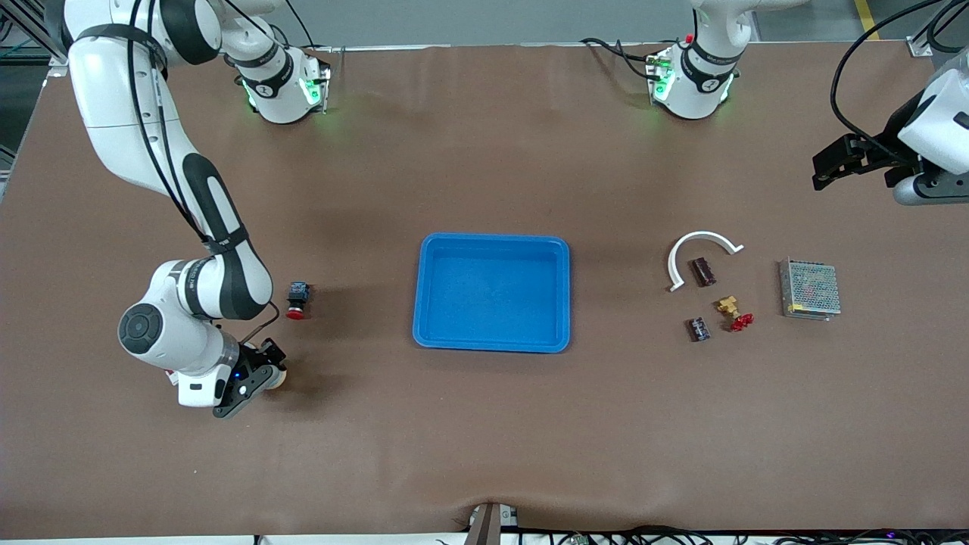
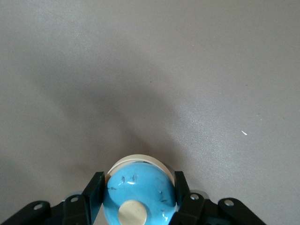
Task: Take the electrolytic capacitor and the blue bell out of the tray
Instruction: 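Lower the bell onto the table and open the right gripper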
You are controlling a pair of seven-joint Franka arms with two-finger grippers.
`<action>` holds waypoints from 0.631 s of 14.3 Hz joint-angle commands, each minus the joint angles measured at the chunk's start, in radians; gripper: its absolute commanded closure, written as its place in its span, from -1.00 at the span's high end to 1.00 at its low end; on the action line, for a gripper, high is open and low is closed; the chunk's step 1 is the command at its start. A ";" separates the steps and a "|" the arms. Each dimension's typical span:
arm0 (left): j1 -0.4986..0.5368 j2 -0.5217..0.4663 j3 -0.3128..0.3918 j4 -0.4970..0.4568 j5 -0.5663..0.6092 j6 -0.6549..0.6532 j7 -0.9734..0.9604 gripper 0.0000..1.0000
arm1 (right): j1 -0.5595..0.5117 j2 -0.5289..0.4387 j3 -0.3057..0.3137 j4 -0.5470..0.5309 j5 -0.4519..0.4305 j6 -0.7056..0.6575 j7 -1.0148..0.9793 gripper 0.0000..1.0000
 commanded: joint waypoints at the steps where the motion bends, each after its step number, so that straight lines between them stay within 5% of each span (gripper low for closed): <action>1: -0.002 -0.006 0.003 -0.003 -0.019 -0.004 0.018 1.00 | -0.017 0.007 0.013 -0.002 0.028 0.017 -0.034 0.02; 8: 0.001 -0.018 0.003 -0.010 -0.020 0.005 0.015 1.00 | -0.015 0.018 0.015 -0.002 0.029 0.029 -0.040 0.03; 9: 0.002 -0.020 0.003 -0.012 -0.020 0.005 0.015 1.00 | -0.015 0.018 0.015 -0.002 0.029 0.029 -0.038 0.16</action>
